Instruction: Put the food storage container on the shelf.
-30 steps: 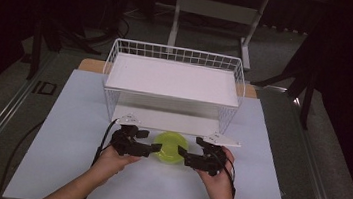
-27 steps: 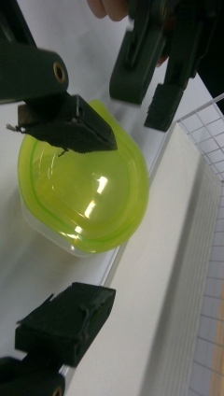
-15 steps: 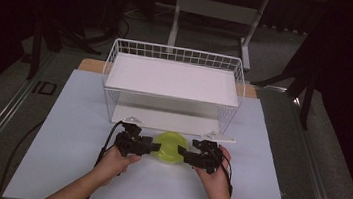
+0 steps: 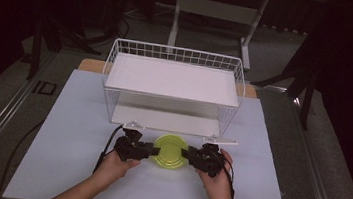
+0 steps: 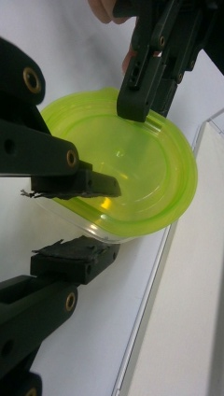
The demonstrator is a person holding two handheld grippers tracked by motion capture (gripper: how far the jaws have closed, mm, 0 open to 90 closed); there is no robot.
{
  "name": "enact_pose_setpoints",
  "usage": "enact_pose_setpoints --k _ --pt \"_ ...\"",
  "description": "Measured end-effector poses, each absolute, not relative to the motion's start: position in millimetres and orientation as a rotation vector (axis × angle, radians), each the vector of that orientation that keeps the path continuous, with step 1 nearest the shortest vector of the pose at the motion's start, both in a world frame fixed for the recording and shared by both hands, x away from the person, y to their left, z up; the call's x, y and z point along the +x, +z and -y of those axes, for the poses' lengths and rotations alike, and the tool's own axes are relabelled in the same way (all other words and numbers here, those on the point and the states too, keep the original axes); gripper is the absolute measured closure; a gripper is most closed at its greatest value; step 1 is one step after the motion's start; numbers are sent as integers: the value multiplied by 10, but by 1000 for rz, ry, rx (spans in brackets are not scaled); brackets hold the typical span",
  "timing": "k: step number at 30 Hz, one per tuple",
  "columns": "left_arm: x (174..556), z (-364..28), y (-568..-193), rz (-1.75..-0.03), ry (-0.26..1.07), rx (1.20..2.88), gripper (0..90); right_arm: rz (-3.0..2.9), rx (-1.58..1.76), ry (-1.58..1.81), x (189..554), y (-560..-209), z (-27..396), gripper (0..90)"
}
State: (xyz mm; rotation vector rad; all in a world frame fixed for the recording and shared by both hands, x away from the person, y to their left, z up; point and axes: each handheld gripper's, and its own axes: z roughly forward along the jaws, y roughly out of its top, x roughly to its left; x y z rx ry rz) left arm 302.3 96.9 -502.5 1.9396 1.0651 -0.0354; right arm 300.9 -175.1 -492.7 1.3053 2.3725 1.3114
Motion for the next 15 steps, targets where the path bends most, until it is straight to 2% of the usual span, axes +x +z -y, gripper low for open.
enact_pose_setpoints --k 12,15 --pt "2867 -1009 -5065 -1081 -39 1893 778 -2417 1282 1388 2902 -4927 1777 755" --pt "2810 -998 -5050 -1077 9 1913 807 -2422 1270 1361 2863 -4914 1760 786"
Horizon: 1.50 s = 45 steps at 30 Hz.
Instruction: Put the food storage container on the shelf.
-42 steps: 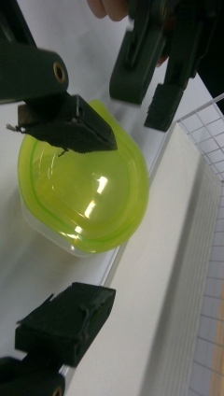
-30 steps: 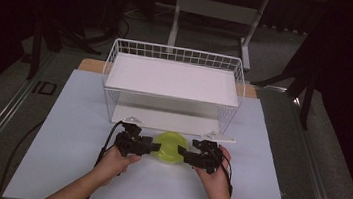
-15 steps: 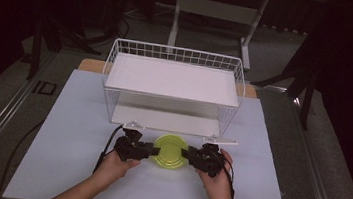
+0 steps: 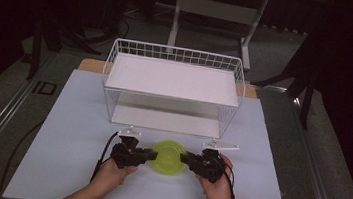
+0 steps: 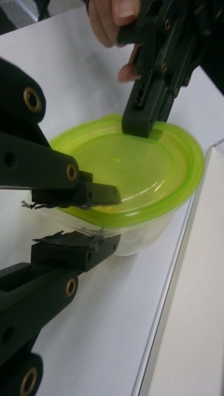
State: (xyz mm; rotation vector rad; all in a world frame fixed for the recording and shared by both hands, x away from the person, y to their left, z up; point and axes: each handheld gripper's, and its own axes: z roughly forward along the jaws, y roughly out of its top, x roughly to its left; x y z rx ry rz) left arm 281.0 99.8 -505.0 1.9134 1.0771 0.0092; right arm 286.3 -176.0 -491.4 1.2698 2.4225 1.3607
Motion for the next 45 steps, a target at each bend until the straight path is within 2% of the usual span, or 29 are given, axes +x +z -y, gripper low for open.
enact_pose_setpoints --k 9,20,45 --pt "2770 -1038 -4822 -1015 104 1892 814 -2373 1235 1408 2845 -4726 1744 800" --pt "2934 -1057 -4550 -1009 170 1845 816 -2295 1231 1450 3020 -4446 1705 800" --pt "3339 -1083 -4928 -1072 201 1827 812 -2261 1327 1368 3399 -4753 1560 799"
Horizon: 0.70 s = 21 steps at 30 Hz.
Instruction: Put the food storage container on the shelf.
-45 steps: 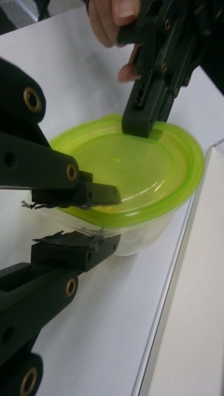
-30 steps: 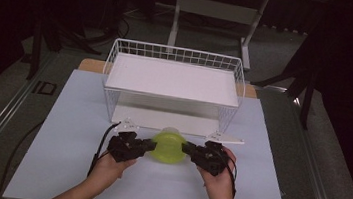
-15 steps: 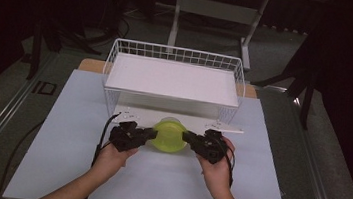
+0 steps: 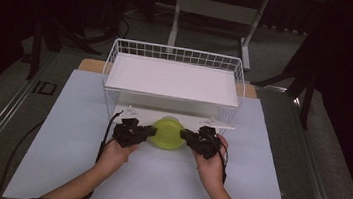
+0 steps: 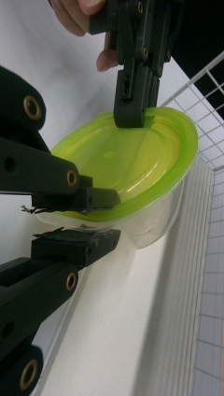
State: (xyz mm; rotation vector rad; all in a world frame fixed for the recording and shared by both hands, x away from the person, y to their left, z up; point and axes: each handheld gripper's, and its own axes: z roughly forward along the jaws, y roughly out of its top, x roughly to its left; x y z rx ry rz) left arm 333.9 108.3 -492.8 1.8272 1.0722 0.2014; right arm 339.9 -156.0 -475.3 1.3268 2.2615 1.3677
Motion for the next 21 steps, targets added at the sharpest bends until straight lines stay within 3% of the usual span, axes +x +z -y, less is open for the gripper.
enact_pose_setpoints --k 21 --pt "3572 -1051 -5018 -1087 196 1815 807 -2205 1346 1325 3611 -4895 1524 777"
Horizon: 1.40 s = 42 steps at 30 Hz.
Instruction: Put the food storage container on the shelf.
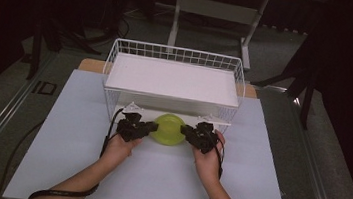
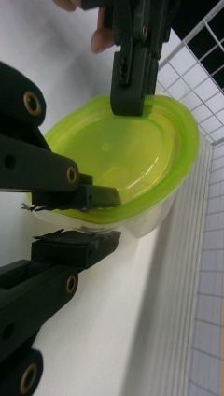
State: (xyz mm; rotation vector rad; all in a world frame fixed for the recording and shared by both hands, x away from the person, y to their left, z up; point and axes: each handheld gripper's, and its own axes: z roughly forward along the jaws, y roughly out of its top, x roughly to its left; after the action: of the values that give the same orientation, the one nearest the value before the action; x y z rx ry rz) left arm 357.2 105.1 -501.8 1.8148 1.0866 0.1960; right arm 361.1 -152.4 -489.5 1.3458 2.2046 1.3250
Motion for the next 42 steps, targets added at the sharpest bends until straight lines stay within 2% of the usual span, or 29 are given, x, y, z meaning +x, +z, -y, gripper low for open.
enact_pose_setpoints --k 8,18,21,24,27,37,42 --pt "3641 -1064 -5025 -1067 201 1783 796 -2167 1352 1346 3652 -4901 1528 763" --pt "3687 -1052 -5047 -1041 316 1759 742 -2107 1299 1316 3716 -4883 1472 735" --pt "3705 -1035 -5053 -1036 348 1764 703 -2074 1278 1302 3730 -4909 1450 714" --pt "3745 -1052 -5053 -1059 311 1748 692 -2039 1258 1280 3756 -4925 1431 663" --pt "3758 -1040 -5054 -1053 376 1761 655 -2017 1245 1274 3771 -4944 1404 613" --pt "3839 -1003 -5061 -1080 420 1737 622 -1985 1280 1269 3860 -4986 1369 589" --pt "3853 -1035 -5055 -1081 415 1699 562 -1973 1296 1273 3877 -4984 1359 569"
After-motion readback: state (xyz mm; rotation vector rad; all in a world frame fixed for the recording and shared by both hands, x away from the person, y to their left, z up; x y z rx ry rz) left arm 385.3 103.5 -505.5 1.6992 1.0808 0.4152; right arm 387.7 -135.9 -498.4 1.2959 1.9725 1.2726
